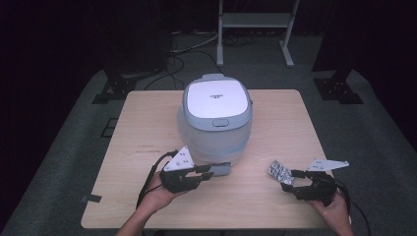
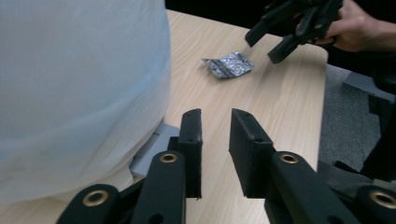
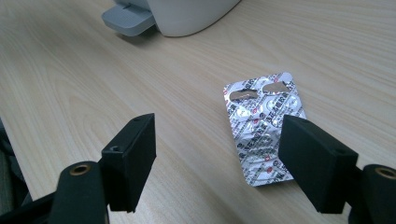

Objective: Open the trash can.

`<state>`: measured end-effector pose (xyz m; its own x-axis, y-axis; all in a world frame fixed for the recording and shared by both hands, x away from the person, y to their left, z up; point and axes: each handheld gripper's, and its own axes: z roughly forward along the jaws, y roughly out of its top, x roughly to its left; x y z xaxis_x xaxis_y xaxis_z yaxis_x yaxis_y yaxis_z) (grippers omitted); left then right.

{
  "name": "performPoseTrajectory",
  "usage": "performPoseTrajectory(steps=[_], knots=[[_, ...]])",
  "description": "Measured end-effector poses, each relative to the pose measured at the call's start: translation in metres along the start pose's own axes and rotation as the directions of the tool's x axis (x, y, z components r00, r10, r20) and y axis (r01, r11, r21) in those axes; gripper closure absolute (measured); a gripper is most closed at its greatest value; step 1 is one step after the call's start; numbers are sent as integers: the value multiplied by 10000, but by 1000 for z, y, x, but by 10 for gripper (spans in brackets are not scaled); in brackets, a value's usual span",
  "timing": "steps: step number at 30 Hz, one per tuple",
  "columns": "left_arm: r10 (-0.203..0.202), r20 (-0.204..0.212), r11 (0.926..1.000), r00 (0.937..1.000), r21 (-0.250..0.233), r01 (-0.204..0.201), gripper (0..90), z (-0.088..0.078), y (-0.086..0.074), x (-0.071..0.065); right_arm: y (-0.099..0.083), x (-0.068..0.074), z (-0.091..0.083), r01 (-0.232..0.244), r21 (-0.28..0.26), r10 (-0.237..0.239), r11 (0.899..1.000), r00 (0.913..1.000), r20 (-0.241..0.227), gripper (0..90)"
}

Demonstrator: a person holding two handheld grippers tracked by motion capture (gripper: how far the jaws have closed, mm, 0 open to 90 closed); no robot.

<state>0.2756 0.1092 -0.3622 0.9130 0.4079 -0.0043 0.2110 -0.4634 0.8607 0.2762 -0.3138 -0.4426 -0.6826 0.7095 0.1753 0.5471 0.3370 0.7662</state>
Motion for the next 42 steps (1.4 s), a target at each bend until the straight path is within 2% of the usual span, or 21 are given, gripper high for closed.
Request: performPoseTrajectory(steps=[7, 10, 17, 22, 36, 42], knots=[[238, 171, 9996, 9996, -165, -236, 813, -13, 19, 1, 0, 0, 0, 11, 17, -11, 10000, 10000, -8, 263], [466, 259, 9987, 9986, -241, -460, 837, -20, 32, 2, 0, 0, 0, 28, 2, -28, 10000, 10000, -9, 263], [678, 264, 9969, 9974, -417, -666, 851, -30, 52, 5, 0, 0, 0, 43, 9, -43, 10000, 10000, -20, 263], [670, 308, 9963, 9973, -566, -652, 856, -36, 66, 10, 0, 0, 0, 71, 16, -71, 10000, 10000, -13, 263], [767, 466, 9959, 9960, -527, -742, 856, -35, 94, 21, 1, 1, 0, 128, 19, -128, 9999, 9999, -46, 263], [759, 326, 9961, 9966, -482, -743, 856, -33, 105, 29, 1, 2, 1, 150, 27, -150, 9999, 9999, -76, 263]])
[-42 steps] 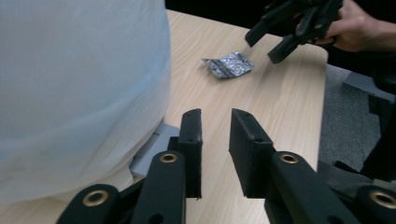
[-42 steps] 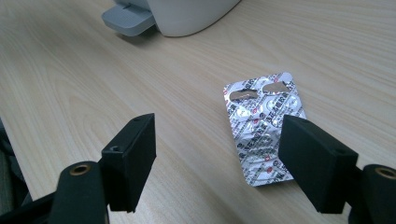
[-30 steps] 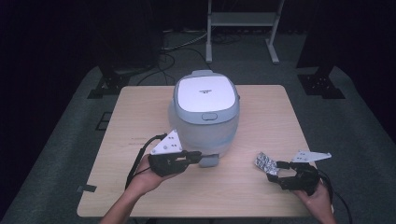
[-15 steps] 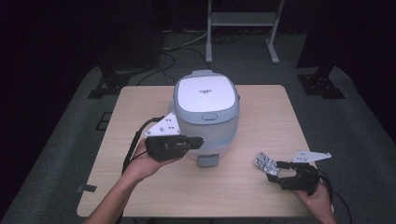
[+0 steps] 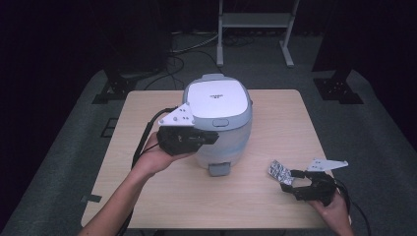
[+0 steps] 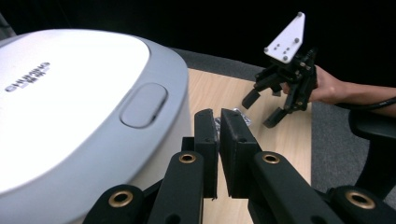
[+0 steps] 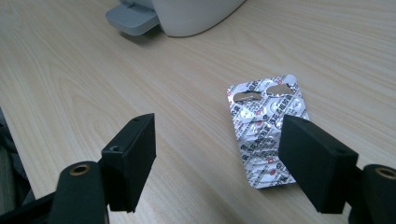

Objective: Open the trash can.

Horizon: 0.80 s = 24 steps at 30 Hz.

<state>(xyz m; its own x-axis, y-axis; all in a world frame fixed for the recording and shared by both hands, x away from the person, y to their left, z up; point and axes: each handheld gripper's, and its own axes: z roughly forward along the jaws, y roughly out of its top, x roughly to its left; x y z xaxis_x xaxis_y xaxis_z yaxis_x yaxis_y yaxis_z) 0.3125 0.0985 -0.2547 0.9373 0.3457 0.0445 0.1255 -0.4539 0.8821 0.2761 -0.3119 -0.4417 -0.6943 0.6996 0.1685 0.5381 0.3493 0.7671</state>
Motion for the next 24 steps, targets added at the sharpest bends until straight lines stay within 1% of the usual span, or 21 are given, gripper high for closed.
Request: performPoseTrajectory(steps=[5, 12, 24], knots=[[-96, -32, 10000, 9999, 8, 96, 861, 4, 7, 9, 0, 0, -1, 4, -2, -4, 10000, 10000, -8, 263], [-175, -30, 9998, 9998, 6, 175, 866, 7, 12, 17, 1, 0, -1, 12, -37, -12, 10000, 10000, -30, 263], [-271, -122, 9996, 9996, 124, 273, 877, 15, 17, 27, 1, 0, -1, 69, -73, -69, 9999, 10000, -34, 263]])
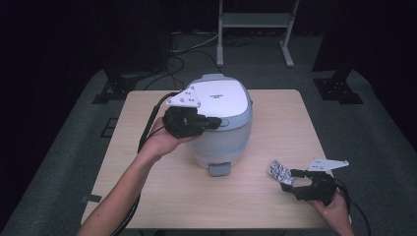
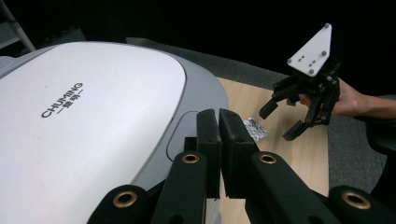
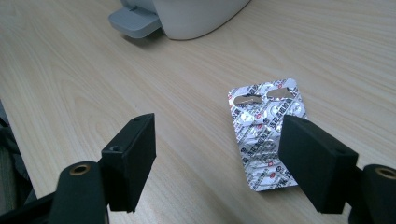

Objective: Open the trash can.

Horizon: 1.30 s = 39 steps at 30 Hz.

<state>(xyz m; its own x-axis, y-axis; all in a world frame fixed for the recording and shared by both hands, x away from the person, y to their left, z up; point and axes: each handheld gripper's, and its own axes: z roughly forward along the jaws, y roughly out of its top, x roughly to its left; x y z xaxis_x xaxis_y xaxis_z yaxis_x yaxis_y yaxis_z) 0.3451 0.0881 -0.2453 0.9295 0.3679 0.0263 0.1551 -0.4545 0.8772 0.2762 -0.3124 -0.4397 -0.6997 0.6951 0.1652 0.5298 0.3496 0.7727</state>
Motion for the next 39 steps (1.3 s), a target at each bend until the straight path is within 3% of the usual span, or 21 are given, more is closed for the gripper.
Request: performPoseTrajectory(steps=[12, 18, 22, 25, 28, 34, 39], knots=[[8, -182, 9998, 9998, 210, -4, 890, 11, 2, 8, 0, -1, -1, -7, -50, 7, 10000, 10000, -23, 263], [248, -478, 9996, 9985, 169, -241, 900, 13, 1, 6, 0, 0, -1, -30, -47, 30, 10000, 10000, -34, 263], [232, -289, 9995, 9993, 223, -226, 900, 17, -1, 3, 1, 1, 0, 11, -19, -11, 10000, 10000, -40, 263], [602, -404, 9977, 9974, 351, -588, 874, 17, 2, -2, 2, 3, 0, 88, 6, -88, 10000, 10000, -36, 263], [884, -568, 9956, 9945, 353, -864, 832, 14, 3, -4, 1, 2, -1, 124, -49, -125, 9999, 9999, -30, 262], [537, -565, 9979, 9970, -318, -556, 743, -6, 0, -4, 0, 1, 1, 86, 73, -86, 9999, 10000, -28, 258], [452, -715, 9983, 9964, -329, -477, 695, -19, -7, -4, 0, 2, 2, 105, 150, -105, 9998, 9999, -19, 253]])
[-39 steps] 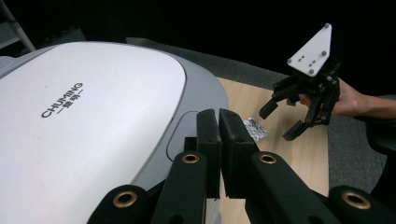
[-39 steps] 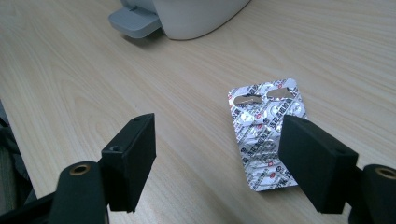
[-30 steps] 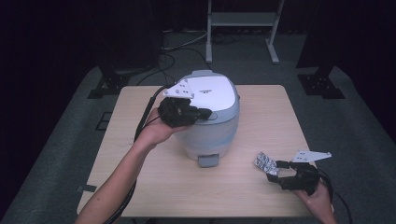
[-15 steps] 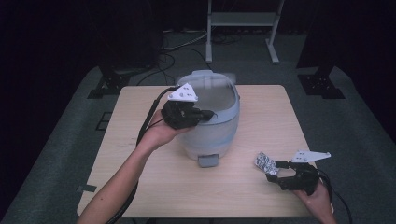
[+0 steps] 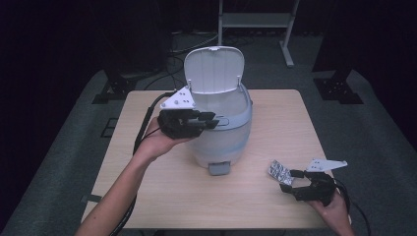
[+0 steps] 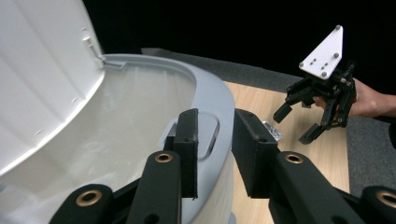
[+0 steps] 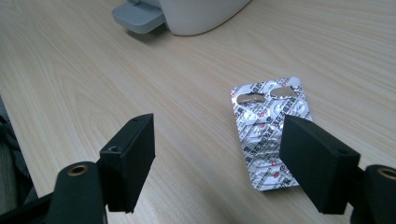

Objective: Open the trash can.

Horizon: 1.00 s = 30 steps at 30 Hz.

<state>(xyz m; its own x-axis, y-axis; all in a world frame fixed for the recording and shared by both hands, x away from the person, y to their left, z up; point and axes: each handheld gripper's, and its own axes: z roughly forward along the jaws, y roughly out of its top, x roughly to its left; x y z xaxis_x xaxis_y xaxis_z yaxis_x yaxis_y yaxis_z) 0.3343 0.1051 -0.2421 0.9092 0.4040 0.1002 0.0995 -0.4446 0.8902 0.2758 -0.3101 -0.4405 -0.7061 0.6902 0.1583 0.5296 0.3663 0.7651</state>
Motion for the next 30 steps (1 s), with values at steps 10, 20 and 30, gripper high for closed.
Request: performPoseTrajectory(steps=[10, 20, 30], knots=[[-358, -333, 9993, 9988, -101, 355, 605, -27, -22, 4, 1, 1, 4, -18, 147, 17, 9999, 10000, 39, 243], [-786, -792, 9969, 9938, -93, 781, 490, -44, -47, 7, 3, -1, 3, -114, 153, 113, 9998, 9999, 67, 221], [-1242, -1095, 9921, 9862, 6, 1251, 410, -51, -77, 11, 8, -3, 3, -72, 244, 68, 9997, 9999, 159, 208]])
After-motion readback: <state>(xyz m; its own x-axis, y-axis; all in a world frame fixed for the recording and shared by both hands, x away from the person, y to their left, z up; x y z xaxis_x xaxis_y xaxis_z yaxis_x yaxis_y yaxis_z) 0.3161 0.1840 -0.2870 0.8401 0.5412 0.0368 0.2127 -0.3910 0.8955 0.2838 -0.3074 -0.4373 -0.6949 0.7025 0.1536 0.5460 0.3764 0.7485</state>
